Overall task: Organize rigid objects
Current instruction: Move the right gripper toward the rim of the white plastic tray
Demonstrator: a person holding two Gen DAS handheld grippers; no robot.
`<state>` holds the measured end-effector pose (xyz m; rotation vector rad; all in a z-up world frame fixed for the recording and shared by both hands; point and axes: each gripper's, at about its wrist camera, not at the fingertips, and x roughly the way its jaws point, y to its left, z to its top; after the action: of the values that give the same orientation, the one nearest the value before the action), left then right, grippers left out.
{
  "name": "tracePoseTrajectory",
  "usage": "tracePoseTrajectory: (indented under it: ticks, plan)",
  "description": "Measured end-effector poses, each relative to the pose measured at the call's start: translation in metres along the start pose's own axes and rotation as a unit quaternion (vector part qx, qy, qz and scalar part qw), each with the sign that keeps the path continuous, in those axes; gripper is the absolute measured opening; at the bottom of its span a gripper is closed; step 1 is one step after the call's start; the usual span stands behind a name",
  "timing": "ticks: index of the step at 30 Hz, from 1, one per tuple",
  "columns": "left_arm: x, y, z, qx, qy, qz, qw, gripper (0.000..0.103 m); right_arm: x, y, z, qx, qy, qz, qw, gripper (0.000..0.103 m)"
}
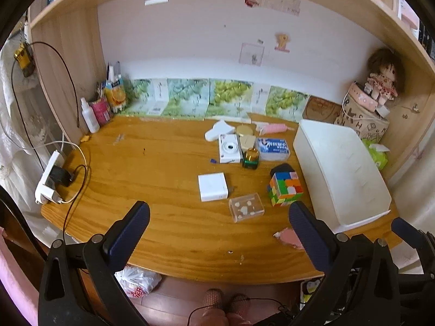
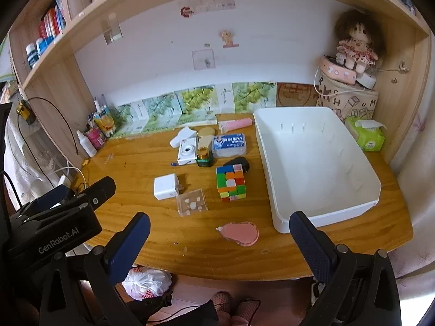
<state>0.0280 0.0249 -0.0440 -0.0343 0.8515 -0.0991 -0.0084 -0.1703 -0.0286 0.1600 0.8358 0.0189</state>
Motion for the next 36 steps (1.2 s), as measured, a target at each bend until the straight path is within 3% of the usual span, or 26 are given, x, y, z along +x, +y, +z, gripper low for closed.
tracePoseTrajectory:
  ticks: [12, 14, 22, 25, 36]
  plan:
    - [0.041, 0.015, 0.003, 0.006, 0.068, -0.048, 0.9965, 0.101, 0.026, 0.017, -0.004, 0.020, 0.042, -0.023, 0.999, 0.099]
    - [0.047, 0.015, 0.007, 0.008, 0.075, -0.054, 0.9957, 0.101, 0.029, 0.016, -0.002, 0.028, 0.046, -0.025, 0.998, 0.094]
    - [0.067, 0.008, 0.026, 0.002, 0.089, -0.068, 0.9937, 0.101, 0.032, 0.003, 0.011, 0.048, 0.037, -0.031, 0.998, 0.093]
    - [0.072, 0.005, 0.034, -0.005, 0.087, -0.067, 0.9939, 0.101, 0.035, -0.004, 0.022, 0.046, 0.030, -0.027, 0.998, 0.088]
    - [0.087, -0.001, 0.071, -0.053, 0.084, -0.036, 0.9944, 0.101, 0.051, -0.046, 0.074, 0.037, -0.004, 0.004, 0.999, 0.088]
